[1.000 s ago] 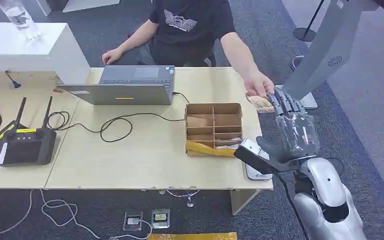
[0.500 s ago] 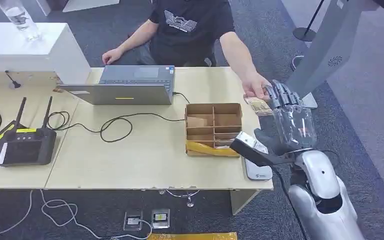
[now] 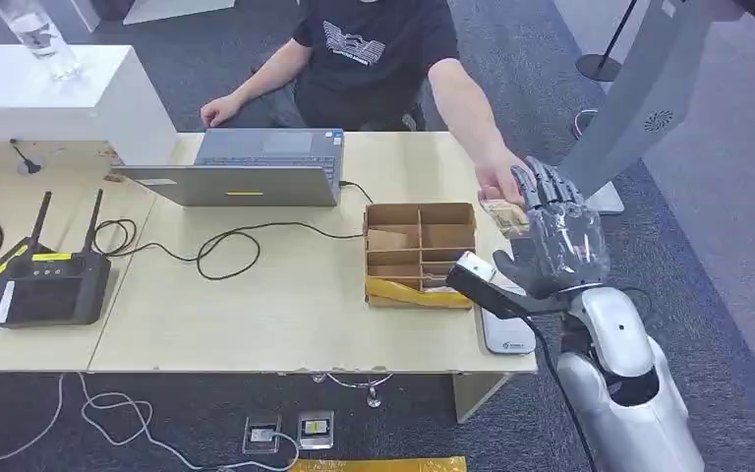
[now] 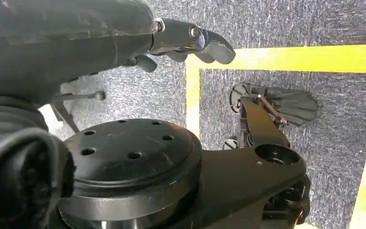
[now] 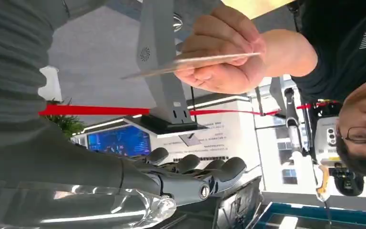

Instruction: Pass the card to the sensor for recognition and then transmit it.

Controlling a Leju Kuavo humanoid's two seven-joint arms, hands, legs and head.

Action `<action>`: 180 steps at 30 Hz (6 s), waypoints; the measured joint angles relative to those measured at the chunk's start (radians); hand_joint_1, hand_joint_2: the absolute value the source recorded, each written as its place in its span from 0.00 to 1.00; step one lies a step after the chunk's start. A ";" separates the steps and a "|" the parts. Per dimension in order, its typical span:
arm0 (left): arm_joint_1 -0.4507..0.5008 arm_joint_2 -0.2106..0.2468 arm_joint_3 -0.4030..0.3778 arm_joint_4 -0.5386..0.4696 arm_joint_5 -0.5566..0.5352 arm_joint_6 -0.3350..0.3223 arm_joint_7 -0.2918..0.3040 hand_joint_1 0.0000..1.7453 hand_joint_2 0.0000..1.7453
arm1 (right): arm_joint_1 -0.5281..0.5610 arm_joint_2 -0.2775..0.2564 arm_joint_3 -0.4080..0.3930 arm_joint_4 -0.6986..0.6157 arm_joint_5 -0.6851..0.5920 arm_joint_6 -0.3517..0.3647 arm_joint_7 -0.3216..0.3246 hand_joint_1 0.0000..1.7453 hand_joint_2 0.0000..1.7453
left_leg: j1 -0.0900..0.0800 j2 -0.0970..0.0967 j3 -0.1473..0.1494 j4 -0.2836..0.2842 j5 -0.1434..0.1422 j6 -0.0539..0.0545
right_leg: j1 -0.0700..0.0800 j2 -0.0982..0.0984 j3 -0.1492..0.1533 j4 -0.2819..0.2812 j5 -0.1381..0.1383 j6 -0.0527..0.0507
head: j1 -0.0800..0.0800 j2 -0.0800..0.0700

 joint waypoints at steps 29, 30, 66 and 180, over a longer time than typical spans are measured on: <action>0.000 0.001 -0.012 0.002 0.000 0.000 0.014 0.00 0.00 | 0.003 0.021 0.000 0.051 -0.057 -0.060 -0.035 1.00 1.00 | 0.000 0.000 0.000 0.000 0.000 0.000 | 0.000 0.001 -0.001 0.000 0.000 0.000 | 0.000 0.000; 0.000 0.001 -0.012 0.003 0.000 0.000 0.014 0.00 0.00 | 0.004 0.021 0.000 0.051 -0.058 -0.061 -0.035 1.00 1.00 | 0.000 0.000 0.000 0.000 0.000 0.000 | 0.000 0.001 -0.001 0.000 0.000 0.000 | 0.000 0.000; 0.001 0.005 -0.011 0.006 0.015 0.000 -0.001 0.00 0.00 | 0.199 -0.006 -0.138 0.041 -0.065 -0.085 -0.014 1.00 1.00 | 0.000 0.002 0.000 0.000 0.000 0.000 | 0.000 0.001 -0.001 0.000 0.000 0.000 | 0.000 0.000; -0.002 0.015 -0.012 0.011 -0.021 0.000 0.002 0.00 0.00 | 0.003 0.109 -0.092 0.217 -0.108 -0.134 -0.096 1.00 1.00 | 0.000 0.001 -0.001 0.000 0.000 -0.001 | 0.000 0.001 -0.001 0.000 0.000 0.000 | 0.000 0.000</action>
